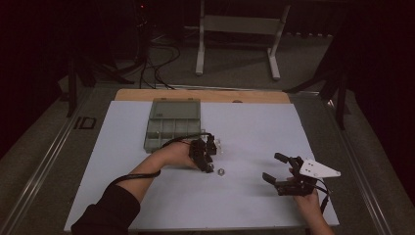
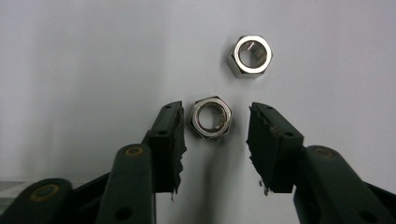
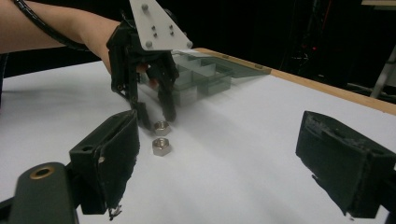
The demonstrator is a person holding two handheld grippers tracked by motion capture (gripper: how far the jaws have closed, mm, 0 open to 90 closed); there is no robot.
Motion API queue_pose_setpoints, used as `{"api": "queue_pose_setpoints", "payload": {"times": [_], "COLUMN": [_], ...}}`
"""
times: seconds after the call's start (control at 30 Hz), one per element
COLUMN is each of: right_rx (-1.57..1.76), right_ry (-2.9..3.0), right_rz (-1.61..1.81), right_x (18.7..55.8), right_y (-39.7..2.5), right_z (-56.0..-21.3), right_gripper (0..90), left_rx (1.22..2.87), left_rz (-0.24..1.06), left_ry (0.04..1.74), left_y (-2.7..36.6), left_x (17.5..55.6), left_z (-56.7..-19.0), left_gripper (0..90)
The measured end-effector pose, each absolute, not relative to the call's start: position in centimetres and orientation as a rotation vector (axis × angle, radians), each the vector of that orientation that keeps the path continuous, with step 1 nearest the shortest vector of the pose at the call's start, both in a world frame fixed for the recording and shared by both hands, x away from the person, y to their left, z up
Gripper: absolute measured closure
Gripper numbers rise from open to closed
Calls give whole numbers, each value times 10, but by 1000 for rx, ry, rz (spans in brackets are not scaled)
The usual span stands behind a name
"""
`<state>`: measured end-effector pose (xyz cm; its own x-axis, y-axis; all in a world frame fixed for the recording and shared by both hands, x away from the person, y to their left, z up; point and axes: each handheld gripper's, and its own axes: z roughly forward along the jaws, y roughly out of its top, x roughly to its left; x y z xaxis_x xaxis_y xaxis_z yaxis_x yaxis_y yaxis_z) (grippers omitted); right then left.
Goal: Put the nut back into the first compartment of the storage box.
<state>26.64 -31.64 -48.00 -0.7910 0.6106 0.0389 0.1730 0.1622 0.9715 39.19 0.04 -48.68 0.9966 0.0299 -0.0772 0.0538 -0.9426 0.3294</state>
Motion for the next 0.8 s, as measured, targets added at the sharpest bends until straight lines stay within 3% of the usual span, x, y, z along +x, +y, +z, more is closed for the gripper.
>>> {"api": "queue_pose_setpoints", "payload": {"times": [0.47,0.8], "right_rx": [751,753], "right_ry": [2086,2083], "right_rz": [1663,1666], "right_x": [267,267], "right_y": [-316,-317], "right_z": [-480,-480], "right_gripper": [134,135], "left_rx": [2849,2865], "left_rz": [-55,-92], "left_ry": [85,156], "left_y": [-6,-5], "left_x": [391,389], "left_z": [-488,-481], "left_gripper": [706,713]}}
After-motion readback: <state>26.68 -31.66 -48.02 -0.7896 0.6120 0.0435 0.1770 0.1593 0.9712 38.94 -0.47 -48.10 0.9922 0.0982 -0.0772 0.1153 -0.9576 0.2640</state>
